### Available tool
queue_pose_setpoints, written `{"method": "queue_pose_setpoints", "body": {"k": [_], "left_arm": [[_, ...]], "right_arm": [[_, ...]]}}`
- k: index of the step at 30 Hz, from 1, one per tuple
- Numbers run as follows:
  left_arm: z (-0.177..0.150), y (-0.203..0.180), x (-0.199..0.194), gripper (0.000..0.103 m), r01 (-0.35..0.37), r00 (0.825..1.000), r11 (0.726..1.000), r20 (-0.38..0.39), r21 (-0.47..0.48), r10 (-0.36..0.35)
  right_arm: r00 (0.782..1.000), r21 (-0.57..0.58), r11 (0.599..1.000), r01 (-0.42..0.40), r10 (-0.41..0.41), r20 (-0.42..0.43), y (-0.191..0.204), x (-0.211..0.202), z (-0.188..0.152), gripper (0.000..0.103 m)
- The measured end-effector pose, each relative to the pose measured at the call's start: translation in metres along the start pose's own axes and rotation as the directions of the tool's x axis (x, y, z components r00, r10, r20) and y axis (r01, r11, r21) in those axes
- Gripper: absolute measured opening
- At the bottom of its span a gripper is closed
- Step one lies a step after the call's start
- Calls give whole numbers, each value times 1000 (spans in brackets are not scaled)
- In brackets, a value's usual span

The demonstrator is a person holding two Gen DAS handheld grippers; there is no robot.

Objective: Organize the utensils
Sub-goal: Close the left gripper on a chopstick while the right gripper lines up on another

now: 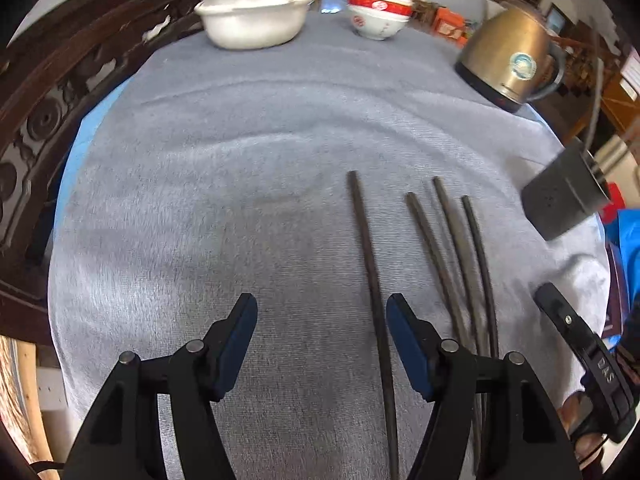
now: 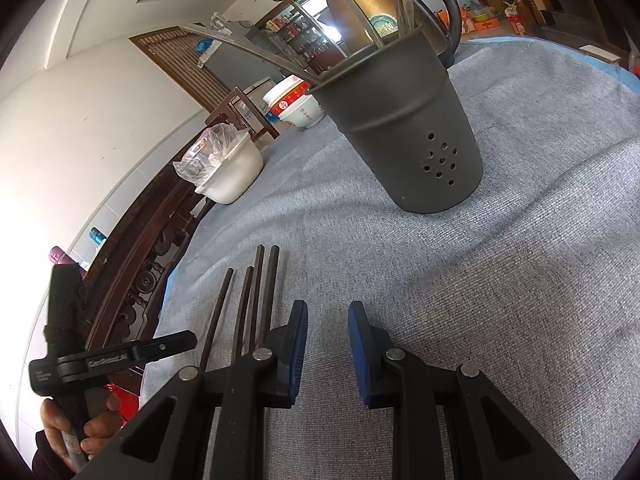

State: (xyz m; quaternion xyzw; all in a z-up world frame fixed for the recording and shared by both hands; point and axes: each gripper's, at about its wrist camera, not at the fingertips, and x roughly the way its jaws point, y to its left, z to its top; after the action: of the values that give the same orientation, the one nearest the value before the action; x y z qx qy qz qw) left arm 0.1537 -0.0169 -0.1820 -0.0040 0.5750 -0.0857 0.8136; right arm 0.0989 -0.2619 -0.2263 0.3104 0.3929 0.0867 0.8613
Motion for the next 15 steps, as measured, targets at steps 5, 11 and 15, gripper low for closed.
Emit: {"method": "queue_pose_setpoints", "body": {"k": [5,11,15], "left_arm": [[13,-12,4,68,-46,999,998,17,37,46],[44,-18,24,68,-68,998,997,-2,46,68],[58,-7,35,63,-28,998,1000,-49,-10,27]], "right_arm": [[1000,3,1000,5,-5,1,0,0,1,25],[1000,5,1000,8,-8,-1,-1,0,1,25],[1000,8,1000,6,-6,-3,-2,0,0,25]]}}
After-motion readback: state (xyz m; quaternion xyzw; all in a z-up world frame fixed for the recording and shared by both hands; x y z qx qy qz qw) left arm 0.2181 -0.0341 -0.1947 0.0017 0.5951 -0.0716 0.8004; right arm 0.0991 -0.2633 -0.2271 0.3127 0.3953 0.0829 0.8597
